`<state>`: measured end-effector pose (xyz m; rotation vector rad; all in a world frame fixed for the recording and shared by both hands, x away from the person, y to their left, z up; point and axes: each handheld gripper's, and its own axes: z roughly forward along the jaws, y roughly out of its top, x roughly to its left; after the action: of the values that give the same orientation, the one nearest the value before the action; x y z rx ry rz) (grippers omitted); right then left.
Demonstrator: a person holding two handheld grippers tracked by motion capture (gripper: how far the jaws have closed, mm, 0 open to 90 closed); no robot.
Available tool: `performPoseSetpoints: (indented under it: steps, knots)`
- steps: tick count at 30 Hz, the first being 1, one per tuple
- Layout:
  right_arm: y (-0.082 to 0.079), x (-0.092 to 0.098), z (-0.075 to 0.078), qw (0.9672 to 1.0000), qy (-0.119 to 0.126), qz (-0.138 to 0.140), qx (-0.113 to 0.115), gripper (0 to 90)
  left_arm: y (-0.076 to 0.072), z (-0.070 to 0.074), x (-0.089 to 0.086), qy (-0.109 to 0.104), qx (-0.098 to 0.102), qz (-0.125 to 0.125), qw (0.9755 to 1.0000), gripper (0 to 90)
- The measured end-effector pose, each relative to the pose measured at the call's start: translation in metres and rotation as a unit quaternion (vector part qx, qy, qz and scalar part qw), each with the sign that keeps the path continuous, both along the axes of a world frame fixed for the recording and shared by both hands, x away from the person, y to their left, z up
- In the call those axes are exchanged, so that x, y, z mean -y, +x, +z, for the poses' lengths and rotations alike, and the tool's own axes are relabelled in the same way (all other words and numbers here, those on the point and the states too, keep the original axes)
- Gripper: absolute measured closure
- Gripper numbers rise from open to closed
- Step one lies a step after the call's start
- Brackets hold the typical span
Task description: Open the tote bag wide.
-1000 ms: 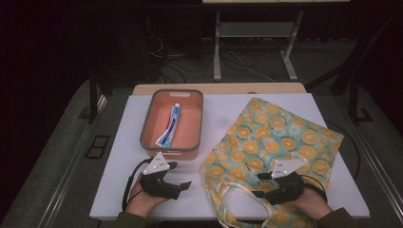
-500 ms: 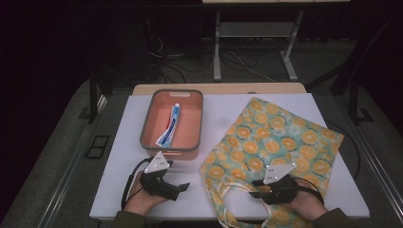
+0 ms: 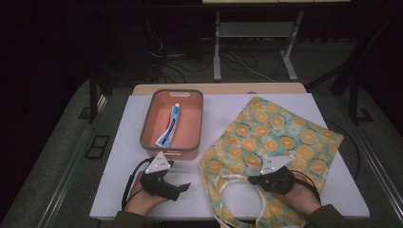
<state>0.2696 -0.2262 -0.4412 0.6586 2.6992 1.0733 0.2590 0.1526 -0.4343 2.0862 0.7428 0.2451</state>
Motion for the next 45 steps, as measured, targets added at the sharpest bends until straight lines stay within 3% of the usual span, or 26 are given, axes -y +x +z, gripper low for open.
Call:
performPoseSetpoints:
  steps: [4,9,12,16,17,18,21,24,27,34,45]
  knots:
    - [0.015,-0.004,0.000,0.9997,-0.009,-0.022,0.008,89.5,0.000,0.001,-0.001,-0.004,0.002,0.000,1.0000,0.5]
    - [0.047,-0.005,0.005,0.9978,0.007,-0.065,0.014,89.5,0.000,0.002,-0.002,-0.003,0.003,0.000,1.0000,0.5]
    - [0.060,-0.009,0.003,0.9971,0.009,-0.074,0.012,89.5,0.000,0.002,-0.002,-0.004,0.003,0.000,1.0000,0.5]
    - [0.063,-0.012,-0.001,0.9974,0.002,-0.072,0.005,88.7,0.000,0.002,-0.002,-0.007,0.003,0.000,1.0000,0.5]
    - [0.061,-0.011,0.000,0.9972,0.007,-0.074,0.008,75.8,0.000,0.002,-0.002,-0.008,0.002,0.000,1.0000,0.5]
    - [0.059,-0.010,0.003,0.9967,0.013,-0.079,0.011,68.5,0.000,0.002,-0.003,-0.007,0.002,0.000,1.0000,0.5]
    - [0.051,-0.005,0.017,0.9963,0.042,-0.074,0.011,52.5,0.000,0.002,-0.003,-0.008,0.003,-0.001,1.0000,0.5]
    - [0.032,-0.007,0.028,0.9974,0.056,-0.044,0.003,45.3,0.000,0.002,-0.002,-0.009,0.002,-0.001,1.0000,0.5]
    - [0.012,-0.015,0.034,0.9979,0.064,-0.007,-0.004,43.5,0.000,0.002,-0.002,-0.009,0.002,0.000,1.0000,0.5]
    - [-0.022,-0.042,0.027,0.9949,0.064,0.070,-0.036,44.0,0.001,0.002,-0.002,-0.010,0.001,0.000,1.0000,0.6]
    - [-0.039,-0.073,0.017,0.9881,0.061,0.132,-0.051,58.1,0.001,0.002,-0.001,-0.007,0.001,-0.004,1.0000,0.9]
